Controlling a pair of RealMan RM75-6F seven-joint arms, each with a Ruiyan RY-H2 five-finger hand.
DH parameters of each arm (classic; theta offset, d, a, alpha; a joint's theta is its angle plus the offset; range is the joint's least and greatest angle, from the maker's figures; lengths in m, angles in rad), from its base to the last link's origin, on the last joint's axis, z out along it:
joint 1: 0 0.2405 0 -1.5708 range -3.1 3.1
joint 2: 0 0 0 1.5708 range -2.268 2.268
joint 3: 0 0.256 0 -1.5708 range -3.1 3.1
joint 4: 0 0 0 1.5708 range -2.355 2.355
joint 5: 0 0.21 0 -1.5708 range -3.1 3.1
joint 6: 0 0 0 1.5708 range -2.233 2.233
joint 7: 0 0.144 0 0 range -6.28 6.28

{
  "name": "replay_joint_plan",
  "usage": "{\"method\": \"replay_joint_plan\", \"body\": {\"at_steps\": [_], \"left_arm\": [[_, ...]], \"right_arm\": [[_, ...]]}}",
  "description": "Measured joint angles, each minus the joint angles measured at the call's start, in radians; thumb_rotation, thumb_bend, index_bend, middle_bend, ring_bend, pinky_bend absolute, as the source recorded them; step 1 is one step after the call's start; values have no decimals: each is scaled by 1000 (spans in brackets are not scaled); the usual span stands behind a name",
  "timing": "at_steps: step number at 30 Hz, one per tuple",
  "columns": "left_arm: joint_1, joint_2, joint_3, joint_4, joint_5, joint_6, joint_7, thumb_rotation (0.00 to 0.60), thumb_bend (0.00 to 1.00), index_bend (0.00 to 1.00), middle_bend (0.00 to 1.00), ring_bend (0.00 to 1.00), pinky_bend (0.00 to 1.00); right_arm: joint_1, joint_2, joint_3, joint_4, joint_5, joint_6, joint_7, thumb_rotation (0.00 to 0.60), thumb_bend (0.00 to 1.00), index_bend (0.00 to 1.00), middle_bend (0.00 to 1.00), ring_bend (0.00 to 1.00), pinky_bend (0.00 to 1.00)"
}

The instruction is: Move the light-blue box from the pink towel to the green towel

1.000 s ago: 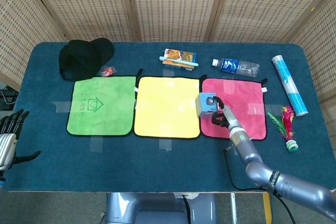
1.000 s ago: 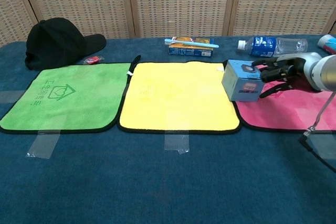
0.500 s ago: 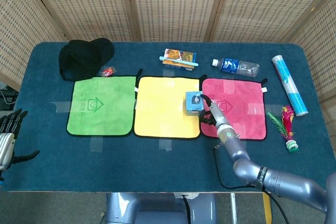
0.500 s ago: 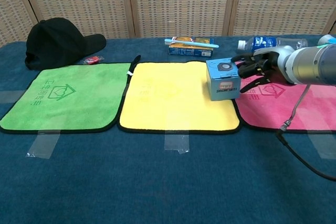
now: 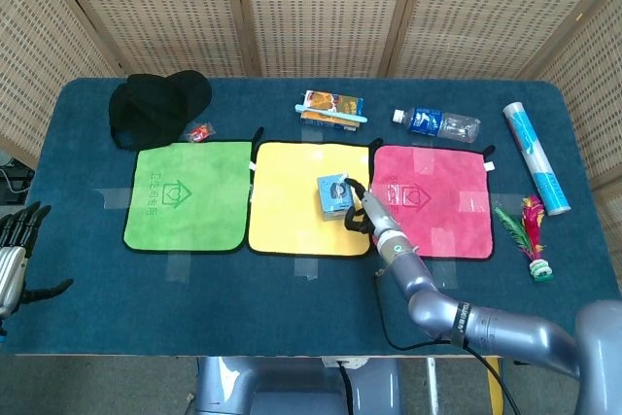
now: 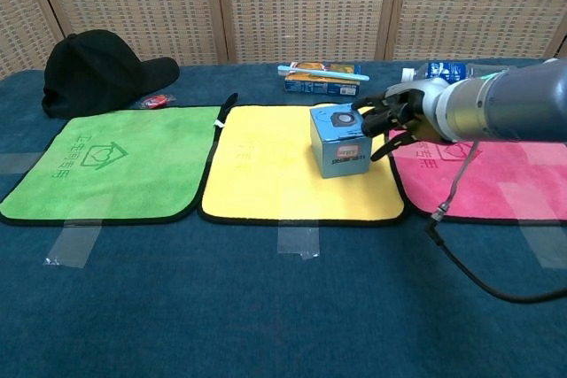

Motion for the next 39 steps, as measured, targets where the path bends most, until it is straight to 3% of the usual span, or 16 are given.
{"method": "replay_joint_plan", "body": {"at_steps": [20,24,26,28,30,35,39], "left_arm": [[-2,9,-6,8,-22,-13,-27,600,0,0,0,0,0],[0,14,-8,10,-26,-10,-40,600,0,0,0,0,0],[0,16,-9,13,-29,-12,-46,600,0,0,0,0,0],[0,17,-9,14,-30,-14,-47,600,0,0,0,0,0],[0,16,-9,14,-30,-14,-46,600,0,0,0,0,0],[-4,13,-11,13,-23,-12,-46,600,0,0,0,0,0],[-18,13,-17,12,3,-15,-69,600,0,0,0,0,0]], "right_arm": [[154,-147,82,77,147,50,-85,600,1000,60,97,28,284],[165,-158,90,89,146,49,-90,600,976,36,86,28,218],[163,-151,89,82,126,61,-96,600,769,9,57,16,146],[155,-135,82,65,91,66,-104,600,391,0,19,1,56],[145,-117,71,46,44,75,-113,600,218,0,4,0,12],[101,-49,14,-16,-154,139,-151,600,143,0,0,0,0],[43,22,-65,-49,-374,202,-175,600,49,0,0,0,0]]}}
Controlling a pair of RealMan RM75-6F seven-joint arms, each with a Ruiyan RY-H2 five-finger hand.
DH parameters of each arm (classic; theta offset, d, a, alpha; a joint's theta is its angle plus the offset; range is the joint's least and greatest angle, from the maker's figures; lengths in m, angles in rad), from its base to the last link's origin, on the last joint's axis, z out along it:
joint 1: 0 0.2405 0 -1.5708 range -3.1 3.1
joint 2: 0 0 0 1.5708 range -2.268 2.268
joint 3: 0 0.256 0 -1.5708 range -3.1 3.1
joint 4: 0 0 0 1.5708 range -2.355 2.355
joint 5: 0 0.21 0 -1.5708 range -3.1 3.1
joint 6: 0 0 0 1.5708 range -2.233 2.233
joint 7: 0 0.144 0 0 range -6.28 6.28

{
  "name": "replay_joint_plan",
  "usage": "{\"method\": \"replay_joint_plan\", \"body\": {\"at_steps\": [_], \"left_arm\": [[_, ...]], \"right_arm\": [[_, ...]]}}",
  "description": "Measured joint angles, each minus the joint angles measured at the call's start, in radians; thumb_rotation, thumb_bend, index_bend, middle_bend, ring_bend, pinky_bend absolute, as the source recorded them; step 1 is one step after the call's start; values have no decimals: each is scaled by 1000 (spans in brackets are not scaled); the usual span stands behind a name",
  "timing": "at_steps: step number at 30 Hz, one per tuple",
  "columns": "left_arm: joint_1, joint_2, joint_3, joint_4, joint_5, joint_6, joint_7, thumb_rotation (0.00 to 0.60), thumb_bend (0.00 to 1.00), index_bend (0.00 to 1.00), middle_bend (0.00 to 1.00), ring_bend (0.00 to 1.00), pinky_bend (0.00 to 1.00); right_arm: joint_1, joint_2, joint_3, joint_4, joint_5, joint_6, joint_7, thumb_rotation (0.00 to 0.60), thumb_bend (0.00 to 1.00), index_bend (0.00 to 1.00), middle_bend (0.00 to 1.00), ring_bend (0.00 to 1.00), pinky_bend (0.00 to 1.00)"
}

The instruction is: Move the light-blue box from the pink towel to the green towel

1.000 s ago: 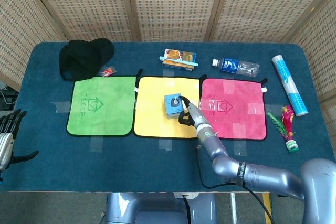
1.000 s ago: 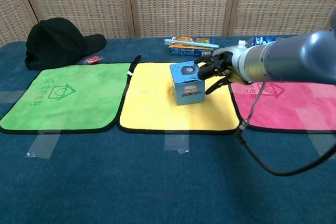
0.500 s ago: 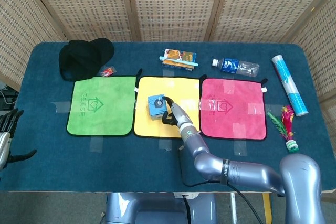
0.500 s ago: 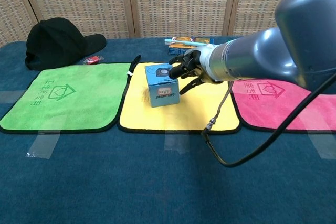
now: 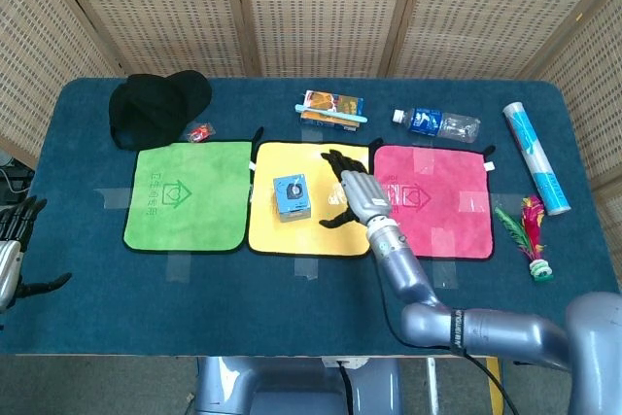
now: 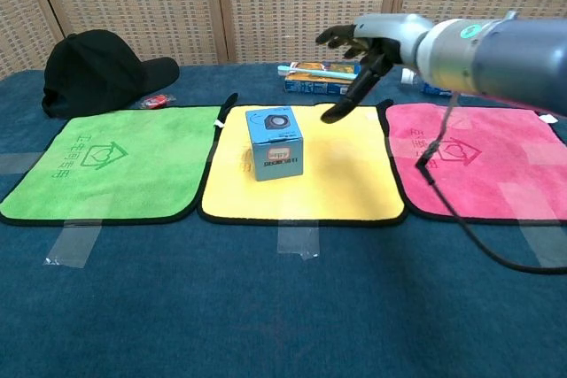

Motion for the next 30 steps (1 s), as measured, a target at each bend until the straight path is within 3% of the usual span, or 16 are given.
{"method": "replay_joint_plan", "body": {"at_steps": [6,10,15,20,27,30], "left_arm": [[-35,-10,-20,-1,15,-12,31,600,0,0,0,0,0],[-73,-15,-45,-18,-3,-40,71,600,0,0,0,0,0],[-140,-16,-81,-42,-25,-98,125,600,23,0,0,0,0],[-219,-21,-111,-61,-23,-170,156,600,234,0,0,0,0],[-397,-66,-150,-47,2,-352,217,600,900,0,0,0,0],[-503,-108,-171,-16,-4,-472,223,600,1000,14,0,0,0]], "right_arm": [[-120,130,-156,14,-402,91,22,600,0,0,0,0,0],[-238,205,-273,106,-671,213,87,600,0,0,0,0,0],[-398,290,-383,213,-825,362,166,600,0,0,0,0,0],[-515,331,-407,188,-829,462,170,600,0,0,0,0,0],[-625,353,-415,108,-818,555,170,600,0,0,0,0,0],[-671,359,-406,80,-815,587,181,600,0,0,0,0,0]]}}
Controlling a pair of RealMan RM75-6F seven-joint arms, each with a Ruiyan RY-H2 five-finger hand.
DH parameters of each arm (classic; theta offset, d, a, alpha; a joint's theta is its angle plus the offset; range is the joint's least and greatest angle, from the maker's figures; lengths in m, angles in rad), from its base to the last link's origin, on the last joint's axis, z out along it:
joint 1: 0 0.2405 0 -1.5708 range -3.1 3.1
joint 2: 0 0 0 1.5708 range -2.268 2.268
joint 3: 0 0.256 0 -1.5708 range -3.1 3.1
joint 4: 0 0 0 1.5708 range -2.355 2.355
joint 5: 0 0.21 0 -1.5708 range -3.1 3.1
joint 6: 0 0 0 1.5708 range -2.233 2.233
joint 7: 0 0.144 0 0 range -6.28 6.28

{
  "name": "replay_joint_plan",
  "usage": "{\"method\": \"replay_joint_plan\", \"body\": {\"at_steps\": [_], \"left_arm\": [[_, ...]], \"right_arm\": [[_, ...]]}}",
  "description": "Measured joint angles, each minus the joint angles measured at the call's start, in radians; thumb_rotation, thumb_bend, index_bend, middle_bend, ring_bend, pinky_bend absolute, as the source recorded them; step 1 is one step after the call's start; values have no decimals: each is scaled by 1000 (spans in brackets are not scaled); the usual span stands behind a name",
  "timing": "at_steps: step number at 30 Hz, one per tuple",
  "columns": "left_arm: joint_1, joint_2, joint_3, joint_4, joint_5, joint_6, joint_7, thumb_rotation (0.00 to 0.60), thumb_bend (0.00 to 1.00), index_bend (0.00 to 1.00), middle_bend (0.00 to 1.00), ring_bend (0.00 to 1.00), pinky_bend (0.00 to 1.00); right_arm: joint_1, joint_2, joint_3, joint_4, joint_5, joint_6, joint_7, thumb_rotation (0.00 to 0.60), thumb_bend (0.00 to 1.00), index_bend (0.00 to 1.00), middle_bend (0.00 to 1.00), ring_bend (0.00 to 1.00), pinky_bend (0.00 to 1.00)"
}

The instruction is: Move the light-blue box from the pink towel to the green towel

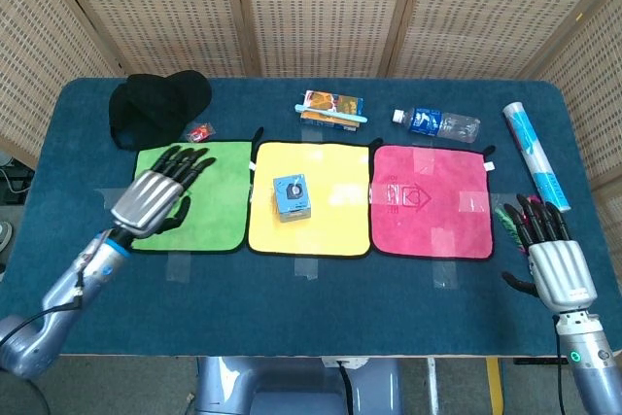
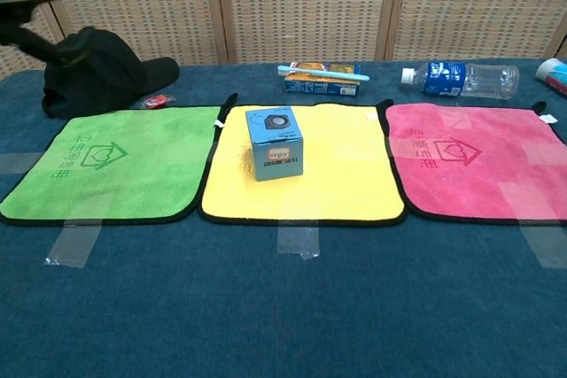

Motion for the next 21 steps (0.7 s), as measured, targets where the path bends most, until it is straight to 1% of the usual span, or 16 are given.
{"method": "replay_joint_plan", "body": {"at_steps": [2,4,7,8,11,15,17,18,21], "left_arm": [[-82,-46,-18,32,-19,-77,9,600,1000,31,0,0,0],[-155,-98,-36,63,-50,-132,21,600,1000,62,0,0,0],[-286,-199,-59,145,-138,-213,75,600,1000,118,0,1,20],[-331,-236,-66,185,-181,-238,105,600,1000,133,0,3,28],[-426,-319,-73,276,-284,-284,185,600,1000,189,14,30,40],[-534,-412,-56,393,-375,-318,301,600,1000,222,45,60,40],[-576,-452,-43,447,-424,-330,341,600,1000,228,52,64,41],[-607,-484,-30,486,-466,-339,365,600,1000,234,57,68,47],[-650,-533,-1,539,-533,-354,387,600,1000,267,84,102,103]], "right_arm": [[-12,4,12,-2,5,1,19,600,0,0,0,0,0],[-22,10,32,6,19,-3,42,600,0,0,0,0,0],[-39,20,62,24,42,-17,72,600,0,0,0,0,0],[-42,21,68,28,48,-23,76,600,0,0,0,0,0],[-49,23,85,38,61,-43,84,600,0,0,0,0,0],[-59,26,107,51,76,-67,104,600,0,0,0,0,0],[-64,27,119,59,75,-75,115,600,0,0,0,0,0],[-66,27,123,61,74,-77,119,600,0,0,0,0,0],[-73,27,134,68,73,-87,131,600,0,0,0,0,0]]}}
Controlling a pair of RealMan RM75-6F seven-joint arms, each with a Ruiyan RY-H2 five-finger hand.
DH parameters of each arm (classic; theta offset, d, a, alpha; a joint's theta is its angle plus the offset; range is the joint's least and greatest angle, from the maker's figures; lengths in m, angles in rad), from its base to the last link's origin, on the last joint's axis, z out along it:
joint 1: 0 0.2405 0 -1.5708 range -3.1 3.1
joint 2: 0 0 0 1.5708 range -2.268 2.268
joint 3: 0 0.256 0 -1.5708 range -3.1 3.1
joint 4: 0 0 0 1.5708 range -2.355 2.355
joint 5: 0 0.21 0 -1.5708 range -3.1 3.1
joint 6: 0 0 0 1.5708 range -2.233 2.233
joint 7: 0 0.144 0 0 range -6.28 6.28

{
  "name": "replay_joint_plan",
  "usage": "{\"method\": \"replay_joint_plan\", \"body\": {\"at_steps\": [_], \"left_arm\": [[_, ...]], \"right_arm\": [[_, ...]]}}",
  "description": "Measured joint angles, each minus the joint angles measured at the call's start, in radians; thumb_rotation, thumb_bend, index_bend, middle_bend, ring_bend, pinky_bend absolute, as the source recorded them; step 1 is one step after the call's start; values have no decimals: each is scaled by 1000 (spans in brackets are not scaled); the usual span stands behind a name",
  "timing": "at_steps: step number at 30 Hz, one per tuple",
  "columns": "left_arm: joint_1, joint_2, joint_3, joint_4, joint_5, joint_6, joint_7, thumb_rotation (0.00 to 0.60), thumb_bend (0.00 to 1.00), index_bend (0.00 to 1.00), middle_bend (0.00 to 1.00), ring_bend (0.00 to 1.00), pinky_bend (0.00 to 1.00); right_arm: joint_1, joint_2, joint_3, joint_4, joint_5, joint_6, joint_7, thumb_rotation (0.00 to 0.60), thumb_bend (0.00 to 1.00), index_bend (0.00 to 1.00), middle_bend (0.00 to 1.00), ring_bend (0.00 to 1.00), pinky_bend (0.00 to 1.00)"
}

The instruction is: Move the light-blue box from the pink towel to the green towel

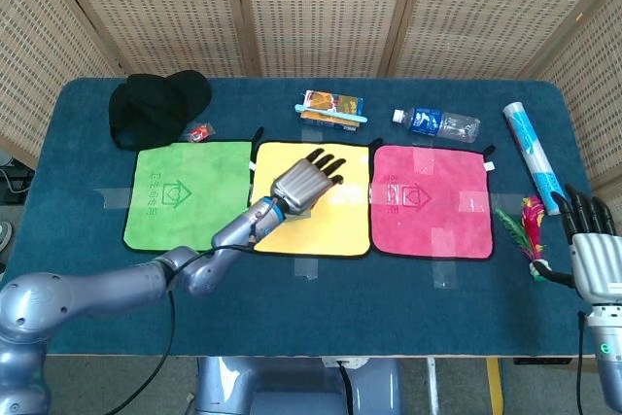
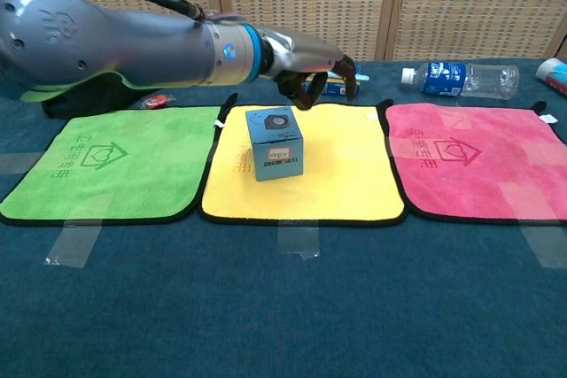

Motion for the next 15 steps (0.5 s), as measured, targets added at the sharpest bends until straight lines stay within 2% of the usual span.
{"method": "replay_joint_plan", "body": {"at_steps": [4,9,15], "left_arm": [[-28,-44,43,47,-58,-23,3,600,1000,328,137,166,189],[-36,-57,92,69,-70,-24,0,600,1000,392,208,226,197],[-34,-38,119,49,-59,-3,-9,600,1000,488,303,305,214]], "right_arm": [[-9,0,15,8,1,-13,14,600,0,0,0,0,0],[-17,-1,30,12,-3,-23,12,600,0,0,0,0,0],[-26,-5,47,12,-8,-27,7,600,0,0,0,0,0]]}}
